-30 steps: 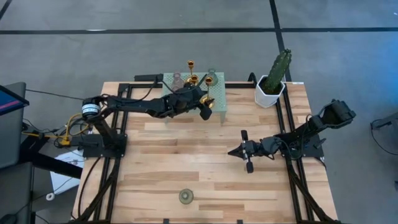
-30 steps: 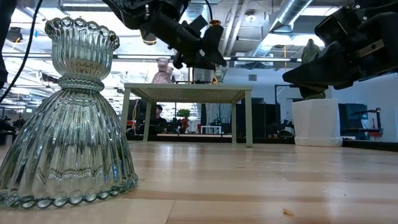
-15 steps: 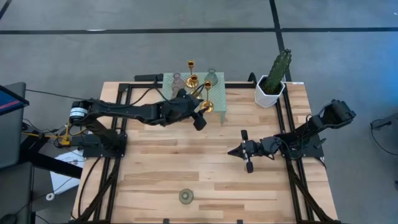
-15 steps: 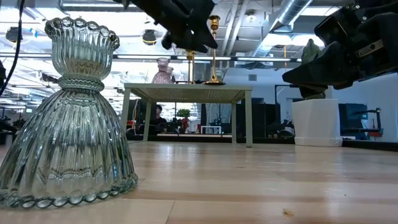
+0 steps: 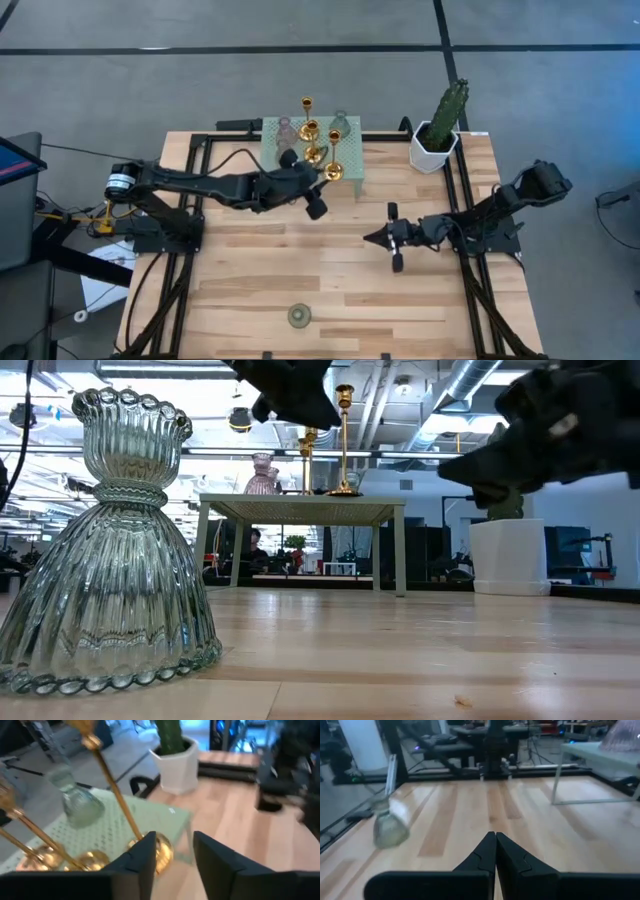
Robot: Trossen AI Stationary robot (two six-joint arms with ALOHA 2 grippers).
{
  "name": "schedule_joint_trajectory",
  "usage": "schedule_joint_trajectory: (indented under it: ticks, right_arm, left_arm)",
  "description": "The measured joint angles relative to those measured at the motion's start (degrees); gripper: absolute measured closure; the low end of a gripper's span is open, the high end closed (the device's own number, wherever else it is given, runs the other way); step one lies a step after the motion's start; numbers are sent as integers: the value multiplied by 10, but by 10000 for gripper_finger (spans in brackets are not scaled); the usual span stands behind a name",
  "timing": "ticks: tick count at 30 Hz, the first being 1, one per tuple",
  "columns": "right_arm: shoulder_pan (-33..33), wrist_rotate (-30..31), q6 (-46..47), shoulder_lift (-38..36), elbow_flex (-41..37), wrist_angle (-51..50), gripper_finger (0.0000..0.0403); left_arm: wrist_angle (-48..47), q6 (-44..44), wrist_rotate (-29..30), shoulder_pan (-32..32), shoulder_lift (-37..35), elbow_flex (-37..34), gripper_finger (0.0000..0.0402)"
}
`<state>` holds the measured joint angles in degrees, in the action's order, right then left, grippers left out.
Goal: Pick & Place candle stick holders
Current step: Put the gold candle holder on the shelf
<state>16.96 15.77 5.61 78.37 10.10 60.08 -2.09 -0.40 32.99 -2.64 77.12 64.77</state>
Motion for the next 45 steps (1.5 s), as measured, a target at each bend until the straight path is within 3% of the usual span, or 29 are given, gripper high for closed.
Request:
schedule_joint_trajectory:
  ticks: [6,9,13,16,21,27,32,39,45]
  right_arm:
    - [-66,-70,-28,0,62,-62,403]
    - [-99,-92,-47,0,121,-159,403]
    - [-131,-99,-76,0,192,-266,403]
    - [-151,-99,-92,0,221,-288,403]
    - [-188,-99,-92,0,242,-298,403]
    - [-226,-98,-92,16,266,-344,403]
    - [-241,-98,-115,79,320,-365,403]
    - [-254,-97,-125,128,359,-379,403]
    - [-253,-54,-142,97,360,-408,403]
  left_arm:
    - [-60,-11,13,-48,0,0,358]
    - [-104,3,68,-75,0,0,393]
    - [-182,-4,138,-103,-13,-1,397]
    - [-196,-26,141,-113,-46,-14,399]
    - [-196,-76,137,-125,-137,-93,399]
    - [-95,-98,137,-160,-238,-215,400]
    - [-11,-75,138,-176,-293,-285,400]
    - [-1,-76,141,-188,-314,-309,399]
    - [-1,-64,142,-188,-314,-309,400]
